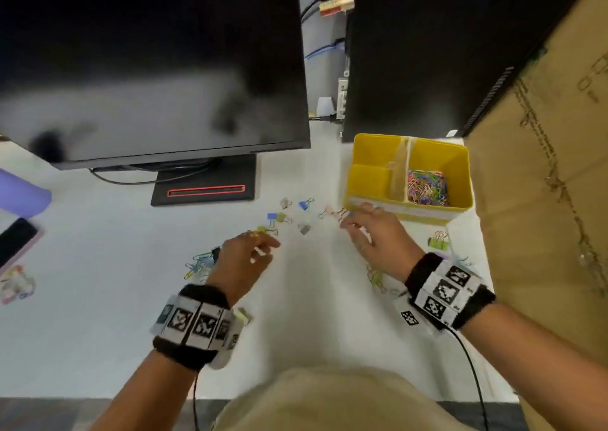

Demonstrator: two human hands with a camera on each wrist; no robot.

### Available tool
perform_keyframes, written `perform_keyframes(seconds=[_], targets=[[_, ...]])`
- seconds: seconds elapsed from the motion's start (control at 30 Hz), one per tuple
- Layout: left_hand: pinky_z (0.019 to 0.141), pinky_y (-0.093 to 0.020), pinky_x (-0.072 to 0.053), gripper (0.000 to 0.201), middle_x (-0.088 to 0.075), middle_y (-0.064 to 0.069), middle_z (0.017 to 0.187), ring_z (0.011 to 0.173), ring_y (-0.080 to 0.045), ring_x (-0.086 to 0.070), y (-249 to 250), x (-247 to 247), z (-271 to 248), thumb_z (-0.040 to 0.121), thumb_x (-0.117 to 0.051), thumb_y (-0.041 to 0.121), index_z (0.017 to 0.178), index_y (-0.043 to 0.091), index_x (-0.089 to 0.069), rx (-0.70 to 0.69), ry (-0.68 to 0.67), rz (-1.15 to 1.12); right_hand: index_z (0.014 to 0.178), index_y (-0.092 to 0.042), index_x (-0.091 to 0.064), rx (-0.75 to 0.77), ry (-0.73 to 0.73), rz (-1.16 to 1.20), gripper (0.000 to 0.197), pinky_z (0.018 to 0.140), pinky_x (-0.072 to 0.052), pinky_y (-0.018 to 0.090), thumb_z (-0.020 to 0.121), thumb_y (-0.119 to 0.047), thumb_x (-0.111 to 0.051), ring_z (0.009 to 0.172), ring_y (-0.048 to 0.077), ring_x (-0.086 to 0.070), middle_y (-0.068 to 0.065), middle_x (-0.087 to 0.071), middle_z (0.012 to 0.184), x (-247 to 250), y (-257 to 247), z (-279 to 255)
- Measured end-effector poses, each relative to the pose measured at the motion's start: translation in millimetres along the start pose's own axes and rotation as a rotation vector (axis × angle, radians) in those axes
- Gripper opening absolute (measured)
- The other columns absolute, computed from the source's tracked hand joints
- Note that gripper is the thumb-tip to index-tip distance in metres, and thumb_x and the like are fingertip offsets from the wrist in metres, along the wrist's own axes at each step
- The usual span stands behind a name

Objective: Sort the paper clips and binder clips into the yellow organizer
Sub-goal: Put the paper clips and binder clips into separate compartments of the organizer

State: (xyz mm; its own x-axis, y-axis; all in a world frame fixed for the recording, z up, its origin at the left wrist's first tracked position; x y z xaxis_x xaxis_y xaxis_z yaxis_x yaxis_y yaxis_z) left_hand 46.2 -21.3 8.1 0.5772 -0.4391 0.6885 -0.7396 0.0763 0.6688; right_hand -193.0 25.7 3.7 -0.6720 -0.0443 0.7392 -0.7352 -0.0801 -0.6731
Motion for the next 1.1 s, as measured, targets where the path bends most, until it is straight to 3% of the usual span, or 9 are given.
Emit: perform_keyframes(seconds=[0.1, 0.23, 0.4, 0.47, 0.57, 0.7, 0.83, 0.97, 1.1], targets=[[0.048, -0.005, -0.038, 0.017, -0.065, -0.005, 0.080, 0.051, 0.000, -0.051, -66, 16, -54, 0.077, -0.070, 0.003, 0.088, 0.016, -0.070, 0.297, 0.063, 0.098, 0.114, -0.002, -0.059, 0.180, -0.364, -0.045, 0.028, 0.096, -0.041, 0.030, 0.090, -0.002, -0.045, 0.110, 0.032, -0.053, 0.019, -0.058, 0.121, -67, -27, 1], [0.070, -0.018, -0.041, 0.028, -0.068, -0.009, 0.101, 0.075, -0.018, -0.059, -93, 0, -84, 0.079, -0.070, 0.012, 0.107, 0.015, -0.070, 0.327, 0.017, 0.168, 0.129, -0.001, -0.046, 0.462, -0.663, -0.142, 0.043, 0.105, -0.040, 0.047, 0.087, 0.007, -0.040, 0.132, 0.033, -0.038, 0.019, -0.044, 0.141, -136, -66, 5], [0.082, -0.012, -0.051, 0.025, -0.070, -0.004, 0.087, 0.077, -0.013, -0.065, -102, -23, -89, 0.082, -0.067, 0.011, 0.107, 0.008, -0.069, 0.314, 0.016, 0.047, 0.112, 0.005, -0.058, 0.694, -0.750, -0.254, 0.039, 0.081, -0.052, 0.051, 0.076, 0.014, -0.046, 0.113, 0.039, -0.054, 0.023, -0.060, 0.121, -164, -76, 1], [0.081, -0.020, -0.052, 0.024, -0.072, -0.006, 0.092, 0.078, -0.018, -0.066, -107, -19, -89, 0.082, -0.066, 0.007, 0.106, 0.008, -0.070, 0.277, 0.081, 0.048, 0.112, 0.005, -0.058, 0.677, -0.795, -0.363, 0.035, 0.084, -0.051, 0.051, 0.080, 0.010, -0.045, 0.116, 0.038, -0.051, 0.021, -0.058, 0.125, -160, -67, -1], [0.074, -0.026, -0.051, 0.018, -0.069, -0.013, 0.096, 0.073, -0.023, -0.063, -119, -5, -89, 0.083, -0.064, 0.003, 0.099, 0.007, -0.072, 0.205, 0.252, 0.094, 0.081, -0.008, -0.070, 0.630, -0.715, -0.429, 0.021, 0.072, -0.058, 0.039, 0.075, -0.003, -0.051, 0.096, 0.027, -0.066, 0.010, -0.072, 0.095, -145, -41, -6], [0.080, -0.032, -0.056, 0.025, -0.062, -0.012, 0.107, 0.087, -0.030, -0.065, -133, 7, -85, 0.084, -0.062, 0.003, 0.108, 0.007, -0.069, 0.139, 0.245, 0.189, 0.053, -0.021, -0.061, 0.472, -0.484, -0.528, 0.024, 0.059, -0.051, 0.023, 0.071, -0.016, -0.047, 0.073, 0.017, -0.068, -0.005, -0.067, 0.064, -115, -16, -3], [0.085, -0.037, -0.055, 0.034, -0.055, -0.010, 0.118, 0.098, -0.030, -0.061, -125, 14, -64, 0.084, -0.065, 0.011, 0.118, 0.011, -0.064, 0.128, 0.233, 0.198, 0.059, -0.014, -0.062, 0.470, -0.439, -0.447, 0.017, 0.055, -0.050, 0.026, 0.054, -0.002, -0.073, 0.064, 0.025, -0.065, 0.004, -0.067, 0.067, -120, -50, 17], [0.093, -0.034, -0.049, 0.033, -0.052, -0.007, 0.124, 0.111, -0.026, -0.054, -117, 15, -32, 0.082, -0.066, 0.012, 0.115, 0.012, -0.065, 0.126, 0.088, 0.253, 0.101, -0.005, -0.064, 0.477, -0.590, -0.313, 0.021, 0.079, -0.049, 0.042, 0.082, -0.002, -0.056, 0.094, 0.036, -0.058, 0.019, -0.063, 0.103, -161, -96, 37], [0.084, -0.032, -0.051, 0.014, -0.061, -0.014, 0.109, 0.095, -0.029, -0.063, -124, 22, -14, 0.081, -0.065, 0.003, 0.094, 0.003, -0.071, 0.105, 0.044, 0.254, 0.109, -0.003, -0.061, 0.467, -0.682, -0.396, 0.024, 0.080, -0.044, 0.040, 0.087, -0.002, -0.051, 0.103, 0.037, -0.052, 0.021, -0.058, 0.109, -184, -109, 46]])
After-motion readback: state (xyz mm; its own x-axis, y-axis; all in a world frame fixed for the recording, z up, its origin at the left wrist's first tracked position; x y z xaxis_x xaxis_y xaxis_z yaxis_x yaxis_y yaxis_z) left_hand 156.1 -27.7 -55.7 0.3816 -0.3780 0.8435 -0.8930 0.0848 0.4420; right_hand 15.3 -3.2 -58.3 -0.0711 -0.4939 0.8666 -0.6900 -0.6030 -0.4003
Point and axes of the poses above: each hand's wrist, its own z-axis towards the middle knuckle, its own x-axis out of the back of the hand, y = z × x, the point moved 1 cm from there along z, towards the middle knuckle
